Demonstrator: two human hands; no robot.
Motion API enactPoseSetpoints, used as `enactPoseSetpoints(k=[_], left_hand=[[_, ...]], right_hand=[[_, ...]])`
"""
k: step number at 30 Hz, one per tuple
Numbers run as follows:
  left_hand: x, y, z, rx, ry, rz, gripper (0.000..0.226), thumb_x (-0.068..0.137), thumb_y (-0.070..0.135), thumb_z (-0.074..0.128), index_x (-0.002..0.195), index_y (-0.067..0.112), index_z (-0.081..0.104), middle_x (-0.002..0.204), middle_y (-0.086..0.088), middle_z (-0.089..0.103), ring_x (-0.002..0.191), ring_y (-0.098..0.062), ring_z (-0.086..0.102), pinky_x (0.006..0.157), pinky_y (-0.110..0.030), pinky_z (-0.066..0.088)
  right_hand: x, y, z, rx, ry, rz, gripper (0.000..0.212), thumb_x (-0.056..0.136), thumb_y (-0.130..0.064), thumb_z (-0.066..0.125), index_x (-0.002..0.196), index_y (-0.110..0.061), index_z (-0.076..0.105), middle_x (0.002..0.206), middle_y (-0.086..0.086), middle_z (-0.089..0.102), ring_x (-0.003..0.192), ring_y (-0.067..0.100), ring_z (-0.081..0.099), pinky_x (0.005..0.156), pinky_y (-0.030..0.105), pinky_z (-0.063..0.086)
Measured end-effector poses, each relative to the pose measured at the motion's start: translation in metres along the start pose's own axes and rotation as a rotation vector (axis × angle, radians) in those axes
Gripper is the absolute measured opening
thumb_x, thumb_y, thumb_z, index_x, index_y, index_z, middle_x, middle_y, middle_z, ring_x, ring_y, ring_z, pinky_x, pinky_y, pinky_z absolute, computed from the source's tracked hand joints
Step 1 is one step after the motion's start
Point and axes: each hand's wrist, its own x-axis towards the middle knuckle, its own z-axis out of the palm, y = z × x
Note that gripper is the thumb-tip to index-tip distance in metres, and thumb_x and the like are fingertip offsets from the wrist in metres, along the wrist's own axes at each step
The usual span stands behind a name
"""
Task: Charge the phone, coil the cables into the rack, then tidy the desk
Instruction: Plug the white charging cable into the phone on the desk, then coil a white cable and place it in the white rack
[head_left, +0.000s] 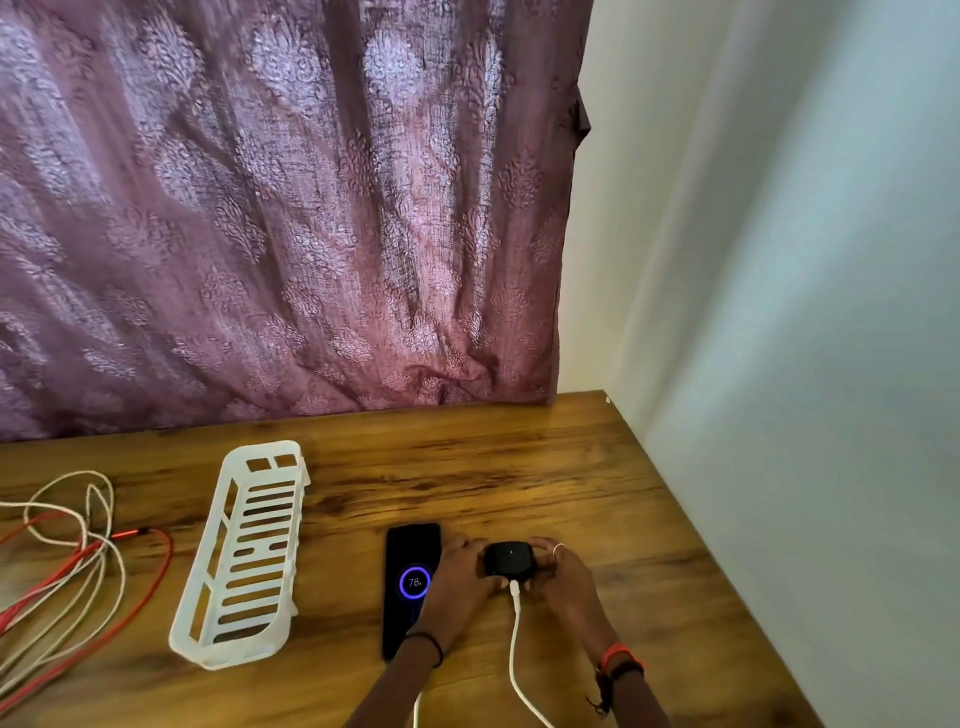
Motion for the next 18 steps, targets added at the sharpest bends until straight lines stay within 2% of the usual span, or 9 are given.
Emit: enactPoseSetpoints(k=[2, 4, 7, 9, 10, 12, 15, 17, 18], left_hand=[[-0.002, 0.002, -0.001, -0.007, -0.006, -0.011, 0.066, 0.082, 0.027, 0.068, 0.139, 0.017, 0.037, 0.143, -0.003, 0.033, 0.129, -0.016, 0.037, 0.099, -0.017, 0.030], [-0.004, 0.005, -0.006, -0.012, -0.008, -0.009, 0.073, 0.083, 0.028, 0.067, 0.144, 0.018, 0.028, 0.148, -0.004, 0.026, 0.136, -0.020, 0.028, 0.108, -0.026, 0.027], [-0.008, 0.008, -0.022, 0.009, 0.053, 0.044, 0.061, 0.087, 0.027, 0.062, 0.140, 0.013, 0.036, 0.144, -0.005, 0.034, 0.135, -0.022, 0.031, 0.110, -0.028, 0.027], [-0.013, 0.006, -0.038, -0.042, 0.123, 0.032, 0.059, 0.086, 0.031, 0.064, 0.138, 0.020, 0.040, 0.138, -0.001, 0.039, 0.120, -0.014, 0.045, 0.101, -0.020, 0.037], [-0.017, 0.004, -0.048, -0.073, 0.162, 0.021, 0.058, 0.085, 0.033, 0.065, 0.137, 0.023, 0.041, 0.134, 0.001, 0.041, 0.105, -0.007, 0.051, 0.090, -0.014, 0.041], [-0.027, -0.002, -0.070, -0.115, 0.244, 0.039, 0.051, 0.085, 0.035, 0.064, 0.132, 0.027, 0.046, 0.125, 0.005, 0.046, 0.080, -0.001, 0.051, 0.068, -0.008, 0.042], [-0.048, -0.014, -0.108, -0.201, 0.410, 0.096, 0.033, 0.089, 0.033, 0.058, 0.122, 0.032, 0.054, 0.112, 0.015, 0.053, 0.079, 0.006, 0.052, 0.061, -0.006, 0.043], [-0.061, -0.028, -0.131, -0.231, 0.590, 0.117, 0.025, 0.092, 0.031, 0.055, 0.117, 0.032, 0.056, 0.115, 0.010, 0.058, 0.088, 0.008, 0.052, 0.066, -0.004, 0.040], [-0.065, -0.037, -0.139, -0.240, 0.686, 0.105, 0.024, 0.093, 0.028, 0.053, 0.117, 0.031, 0.056, 0.117, 0.005, 0.059, 0.091, 0.005, 0.053, 0.072, -0.005, 0.038]], right_hand=[[0.000, 0.000, 0.000, -0.003, 0.026, 0.007, 0.049, 0.077, 0.006, 0.058, 0.121, -0.015, 0.058, 0.118, 0.003, 0.062, 0.112, 0.020, 0.057, 0.095, 0.027, 0.046], [-0.001, -0.003, -0.003, 0.018, 0.109, 0.023, 0.045, 0.083, 0.004, 0.053, 0.125, -0.015, 0.056, 0.122, 0.003, 0.056, 0.111, 0.020, 0.055, 0.094, 0.026, 0.046], [0.002, -0.013, -0.007, 0.034, 0.233, -0.008, 0.045, 0.085, 0.001, 0.055, 0.128, -0.014, 0.053, 0.121, 0.011, 0.052, 0.104, 0.019, 0.051, 0.085, 0.025, 0.044], [0.003, -0.025, -0.006, -0.001, 0.273, -0.061, 0.043, 0.086, -0.001, 0.056, 0.127, -0.012, 0.054, 0.120, 0.012, 0.051, 0.109, 0.024, 0.050, 0.087, 0.029, 0.046], [0.002, -0.034, -0.003, -0.002, 0.284, -0.083, 0.041, 0.086, -0.002, 0.055, 0.126, -0.012, 0.055, 0.120, 0.012, 0.050, 0.112, 0.027, 0.049, 0.090, 0.032, 0.047], [0.000, -0.052, 0.007, 0.004, 0.298, -0.148, 0.037, 0.088, -0.003, 0.053, 0.124, -0.012, 0.057, 0.119, 0.012, 0.050, 0.111, 0.030, 0.050, 0.092, 0.037, 0.048], [-0.008, -0.079, 0.031, 0.023, 0.250, -0.262, 0.036, 0.089, -0.004, 0.051, 0.122, -0.016, 0.059, 0.117, 0.010, 0.053, 0.105, 0.025, 0.055, 0.083, 0.029, 0.045], [-0.016, -0.100, 0.057, 0.024, 0.191, -0.321, 0.032, 0.091, -0.006, 0.050, 0.119, -0.017, 0.060, 0.113, 0.006, 0.057, 0.101, 0.018, 0.055, 0.079, 0.019, 0.040], [-0.020, -0.109, 0.070, 0.012, 0.168, -0.327, 0.030, 0.093, -0.009, 0.049, 0.119, -0.018, 0.060, 0.113, 0.004, 0.058, 0.102, 0.016, 0.055, 0.080, 0.019, 0.041]])
